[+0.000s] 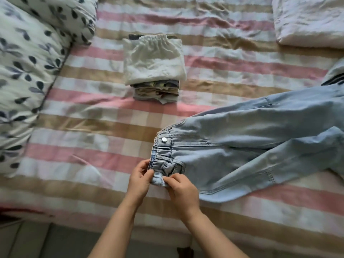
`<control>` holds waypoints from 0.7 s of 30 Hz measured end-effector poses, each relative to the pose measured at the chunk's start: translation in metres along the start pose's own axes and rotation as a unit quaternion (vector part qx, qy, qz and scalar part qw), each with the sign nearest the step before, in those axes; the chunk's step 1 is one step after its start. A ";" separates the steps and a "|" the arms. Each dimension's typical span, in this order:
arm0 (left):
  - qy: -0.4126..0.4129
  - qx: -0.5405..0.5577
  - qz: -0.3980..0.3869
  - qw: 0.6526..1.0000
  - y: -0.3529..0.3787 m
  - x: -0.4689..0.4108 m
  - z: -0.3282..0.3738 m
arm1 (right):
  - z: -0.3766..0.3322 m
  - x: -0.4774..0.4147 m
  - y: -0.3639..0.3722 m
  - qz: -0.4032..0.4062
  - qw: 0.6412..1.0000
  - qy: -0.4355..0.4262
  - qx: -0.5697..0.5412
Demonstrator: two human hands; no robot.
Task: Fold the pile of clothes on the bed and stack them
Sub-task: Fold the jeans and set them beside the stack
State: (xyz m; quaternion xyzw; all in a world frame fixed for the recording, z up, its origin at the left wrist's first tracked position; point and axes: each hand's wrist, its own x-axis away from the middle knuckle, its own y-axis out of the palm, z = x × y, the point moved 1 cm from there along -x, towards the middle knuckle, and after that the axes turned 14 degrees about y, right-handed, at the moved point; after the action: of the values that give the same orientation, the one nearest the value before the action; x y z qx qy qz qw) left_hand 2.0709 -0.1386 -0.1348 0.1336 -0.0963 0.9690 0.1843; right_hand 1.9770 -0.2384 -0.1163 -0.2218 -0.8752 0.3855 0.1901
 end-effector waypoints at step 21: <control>-0.033 -0.133 0.217 0.966 -0.062 -0.006 -0.055 | -0.017 -0.013 0.076 -0.113 0.988 -0.045 0.098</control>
State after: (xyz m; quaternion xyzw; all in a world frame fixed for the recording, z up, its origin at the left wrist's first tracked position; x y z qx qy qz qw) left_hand 2.0880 -0.0714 -0.1804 0.1160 -0.2570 0.9593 -0.0180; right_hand 2.0145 -0.1887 -0.1656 -0.0842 -0.8602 0.4552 0.2137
